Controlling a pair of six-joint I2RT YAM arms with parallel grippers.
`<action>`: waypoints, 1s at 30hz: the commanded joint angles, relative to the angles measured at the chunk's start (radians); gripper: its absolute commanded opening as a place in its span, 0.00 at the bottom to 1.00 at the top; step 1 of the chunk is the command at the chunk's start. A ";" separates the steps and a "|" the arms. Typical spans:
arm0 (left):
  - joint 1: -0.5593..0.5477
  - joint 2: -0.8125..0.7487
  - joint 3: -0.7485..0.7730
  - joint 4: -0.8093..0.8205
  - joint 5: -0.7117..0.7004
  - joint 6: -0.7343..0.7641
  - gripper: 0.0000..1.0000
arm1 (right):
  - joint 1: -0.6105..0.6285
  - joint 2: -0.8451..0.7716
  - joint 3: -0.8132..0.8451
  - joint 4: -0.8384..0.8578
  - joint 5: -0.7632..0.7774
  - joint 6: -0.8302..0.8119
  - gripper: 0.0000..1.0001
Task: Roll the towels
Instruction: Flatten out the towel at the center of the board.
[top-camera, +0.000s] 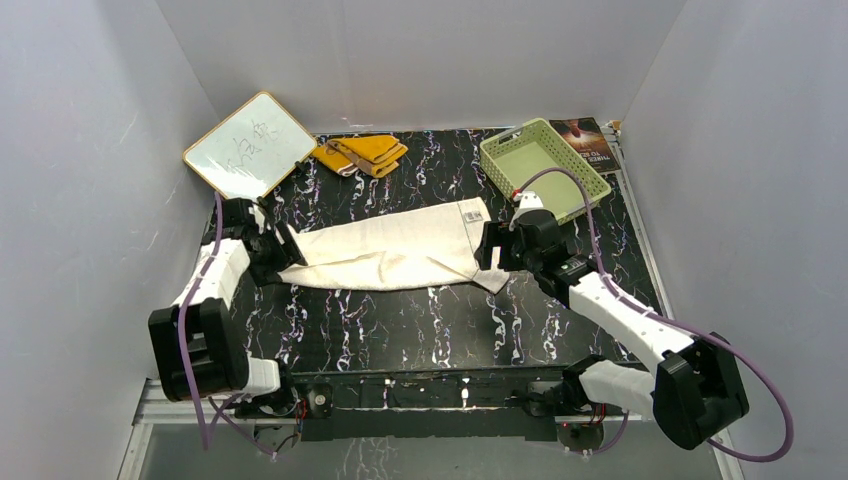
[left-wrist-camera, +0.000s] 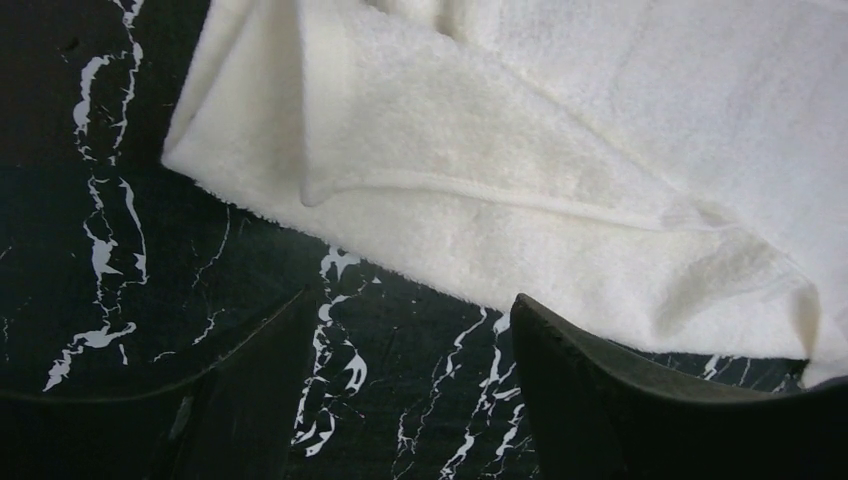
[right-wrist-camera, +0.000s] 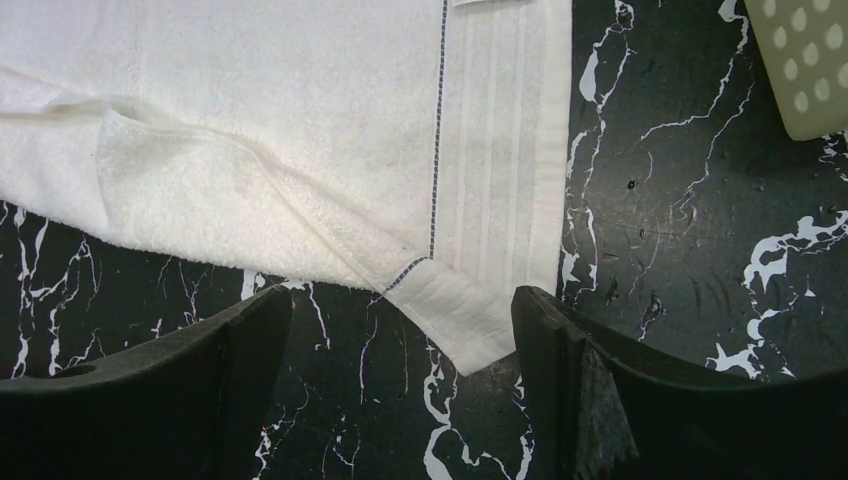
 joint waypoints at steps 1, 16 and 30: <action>0.002 0.043 0.048 0.027 -0.094 -0.007 0.68 | -0.003 0.015 0.043 0.069 -0.019 -0.003 0.80; 0.007 0.184 0.129 0.099 -0.154 -0.086 0.58 | -0.003 0.038 0.013 0.092 -0.037 -0.038 0.80; 0.007 0.202 0.107 0.069 -0.200 -0.082 0.65 | -0.003 0.037 0.005 0.098 -0.042 -0.044 0.80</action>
